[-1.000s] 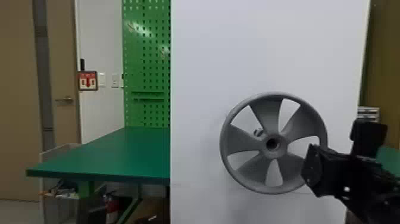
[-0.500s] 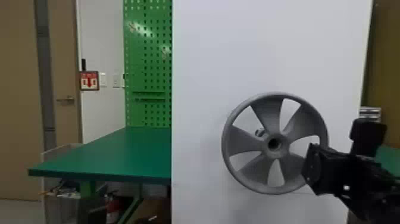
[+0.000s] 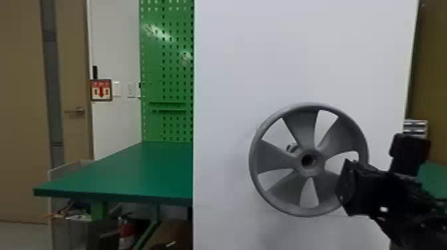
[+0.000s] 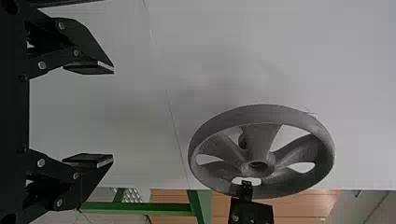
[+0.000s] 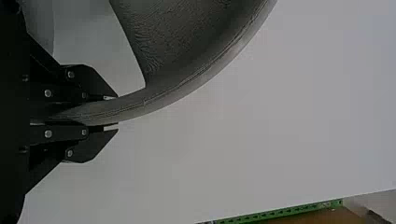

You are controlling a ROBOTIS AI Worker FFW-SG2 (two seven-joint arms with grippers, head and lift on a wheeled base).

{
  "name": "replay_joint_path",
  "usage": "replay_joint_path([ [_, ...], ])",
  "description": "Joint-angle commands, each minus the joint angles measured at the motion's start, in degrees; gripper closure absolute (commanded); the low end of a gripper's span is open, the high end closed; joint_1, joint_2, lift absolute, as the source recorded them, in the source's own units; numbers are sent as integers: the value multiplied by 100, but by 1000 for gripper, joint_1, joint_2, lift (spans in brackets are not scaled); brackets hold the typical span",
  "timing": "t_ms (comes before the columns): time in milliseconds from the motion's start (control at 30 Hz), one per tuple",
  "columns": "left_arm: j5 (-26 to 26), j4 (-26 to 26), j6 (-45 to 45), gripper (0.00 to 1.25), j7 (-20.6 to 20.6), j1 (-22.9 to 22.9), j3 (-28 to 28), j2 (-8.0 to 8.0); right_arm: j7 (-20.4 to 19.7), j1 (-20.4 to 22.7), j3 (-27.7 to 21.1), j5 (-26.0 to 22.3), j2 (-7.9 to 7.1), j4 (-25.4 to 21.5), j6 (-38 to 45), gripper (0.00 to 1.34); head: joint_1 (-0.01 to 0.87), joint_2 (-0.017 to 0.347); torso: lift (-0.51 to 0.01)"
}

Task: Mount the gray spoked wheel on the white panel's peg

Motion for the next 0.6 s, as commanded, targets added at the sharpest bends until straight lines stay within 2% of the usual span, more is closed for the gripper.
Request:
replay_joint_path([
  [0, 9, 0, 5, 565, 6, 0, -16, 0, -32, -44, -16, -30, 2, 78, -50, 1280, 123, -8, -401],
  [133, 9, 0, 5, 565, -3, -9, -16, 0, -32, -79, -16, -171, 11, 219, -85, 1280, 123, -8, -401],
  [300, 9, 0, 14, 565, 6, 9, -7, 9, -216, 26, -34, -487, 46, 96, -146, 1282, 123, -8, -401],
  [567, 9, 0, 14, 565, -3, 18, -7, 18, -946, 70, 177, -909, 81, -335, 117, 1285, 123, -8, -401],
])
